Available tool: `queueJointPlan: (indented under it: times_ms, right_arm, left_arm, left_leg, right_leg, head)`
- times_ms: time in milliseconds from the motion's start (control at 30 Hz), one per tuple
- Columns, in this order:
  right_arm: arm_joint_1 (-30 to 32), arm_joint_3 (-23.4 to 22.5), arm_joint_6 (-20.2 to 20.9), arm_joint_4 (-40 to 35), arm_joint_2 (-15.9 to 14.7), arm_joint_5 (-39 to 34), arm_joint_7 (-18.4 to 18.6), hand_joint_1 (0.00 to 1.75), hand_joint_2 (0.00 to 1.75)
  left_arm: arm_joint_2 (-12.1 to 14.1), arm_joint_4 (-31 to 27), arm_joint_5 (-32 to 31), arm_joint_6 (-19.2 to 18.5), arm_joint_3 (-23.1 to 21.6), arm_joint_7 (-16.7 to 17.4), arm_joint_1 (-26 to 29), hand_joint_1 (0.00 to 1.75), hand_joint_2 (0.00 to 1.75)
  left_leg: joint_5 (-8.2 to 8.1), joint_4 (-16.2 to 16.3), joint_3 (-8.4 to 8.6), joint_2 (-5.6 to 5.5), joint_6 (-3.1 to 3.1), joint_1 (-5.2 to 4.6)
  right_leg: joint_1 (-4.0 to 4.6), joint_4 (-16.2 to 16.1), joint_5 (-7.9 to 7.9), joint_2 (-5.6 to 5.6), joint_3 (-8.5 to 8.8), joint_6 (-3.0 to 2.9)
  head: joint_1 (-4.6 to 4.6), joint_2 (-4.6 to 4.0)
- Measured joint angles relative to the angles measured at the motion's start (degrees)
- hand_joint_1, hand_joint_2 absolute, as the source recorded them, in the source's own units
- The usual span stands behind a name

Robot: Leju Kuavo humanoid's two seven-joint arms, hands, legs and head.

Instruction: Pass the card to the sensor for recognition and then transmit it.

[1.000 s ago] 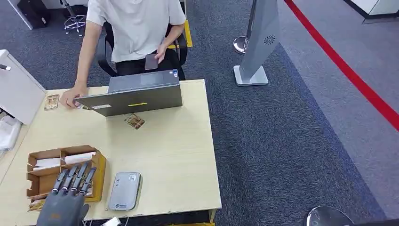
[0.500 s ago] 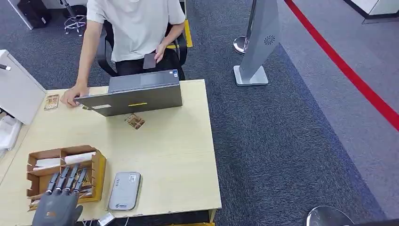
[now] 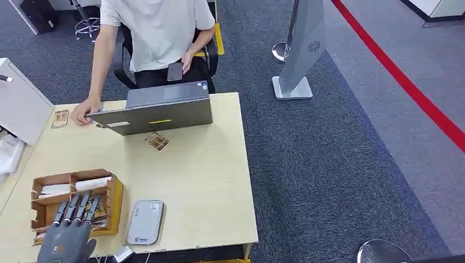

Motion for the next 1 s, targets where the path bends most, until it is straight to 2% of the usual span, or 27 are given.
queueJointPlan:
  times_ms: [1000]
  right_arm:
    - [-0.02, -0.02, 0.31, -0.66, 0.02, 1.09, 0.06, 0.00, 1.75]
  left_arm:
    - [-2.38, 0.94, -0.42, -1.51, 2.62, 0.68, -0.52, 0.00, 1.75]
  left_leg:
    - [0.00, 0.00, 0.00, 0.00, 0.00, 0.00]
  right_leg:
    - [0.00, 0.00, 0.00, 0.00, 0.00, 0.00]
  head:
    - [0.00, 0.00]
